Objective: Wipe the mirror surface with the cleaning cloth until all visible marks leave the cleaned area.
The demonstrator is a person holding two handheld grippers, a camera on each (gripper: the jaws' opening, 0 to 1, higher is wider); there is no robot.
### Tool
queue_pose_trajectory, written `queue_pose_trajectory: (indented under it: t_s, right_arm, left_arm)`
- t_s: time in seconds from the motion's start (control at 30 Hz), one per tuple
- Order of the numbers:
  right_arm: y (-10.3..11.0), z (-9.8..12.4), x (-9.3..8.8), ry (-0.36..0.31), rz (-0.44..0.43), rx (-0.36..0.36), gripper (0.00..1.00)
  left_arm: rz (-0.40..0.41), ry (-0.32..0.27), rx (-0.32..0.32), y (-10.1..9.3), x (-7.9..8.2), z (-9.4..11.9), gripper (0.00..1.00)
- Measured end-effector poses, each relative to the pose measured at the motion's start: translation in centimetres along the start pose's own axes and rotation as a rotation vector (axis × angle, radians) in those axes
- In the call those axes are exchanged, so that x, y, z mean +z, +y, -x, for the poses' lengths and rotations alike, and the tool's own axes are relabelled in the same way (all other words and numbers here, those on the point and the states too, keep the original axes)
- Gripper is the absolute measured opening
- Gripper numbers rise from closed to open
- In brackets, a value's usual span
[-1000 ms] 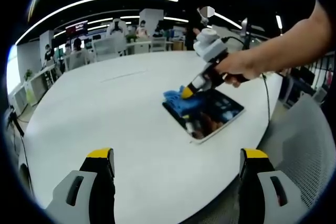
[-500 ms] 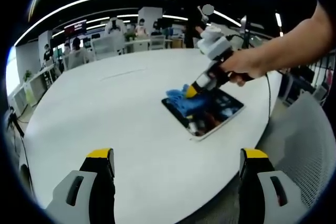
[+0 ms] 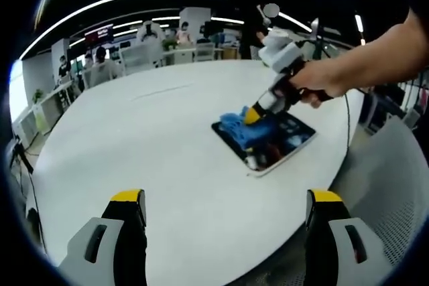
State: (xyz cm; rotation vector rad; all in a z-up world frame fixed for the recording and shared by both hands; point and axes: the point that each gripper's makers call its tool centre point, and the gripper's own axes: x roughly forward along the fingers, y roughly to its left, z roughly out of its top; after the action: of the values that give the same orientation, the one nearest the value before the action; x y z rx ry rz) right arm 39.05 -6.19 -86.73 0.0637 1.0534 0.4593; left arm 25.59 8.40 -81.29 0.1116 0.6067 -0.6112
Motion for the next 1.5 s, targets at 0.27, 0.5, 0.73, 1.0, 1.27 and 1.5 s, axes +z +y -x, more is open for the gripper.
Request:
queue_pose_trajectory:
  t_s: [0.27, 0.5, 0.73, 1.0, 1.27, 1.5]
  right_arm:
    - [0.9, 0.6, -1.5, 0.013, -0.008, -0.034, 0.0]
    - [1.8, 1.3, -3.3, 0.012, -0.029, -0.035, 0.0]
    - [2.0, 1.9, -4.2, -0.003, -0.021, -0.041, 0.0]
    - [2.3, 2.6, -5.5, 0.008, -0.012, -0.031, 0.0]
    - [2.1, 3.2, -6.4, 0.016, -0.007, -0.014, 0.0]
    - [2.2, 3.2, -6.5, 0.013, -0.009, -0.013, 0.0]
  left_arm:
    - [-0.011, 0.027, -0.036, -0.8, -0.5, -0.2, 0.99]
    - [-0.003, 0.057, -0.021, -0.5, -1.2, -0.1, 0.99]
    - [-0.013, 0.02, -0.051, -1.0, -0.5, -0.1, 1.0]
    - [-0.04, 0.0, -0.054, -1.2, -0.2, -0.1, 0.99]
    - [-0.046, 0.012, -0.039, -1.0, -0.2, -0.1, 1.0]
    - [-0.118, 0.0, -0.039, -1.6, 0.4, -0.2, 1.0]
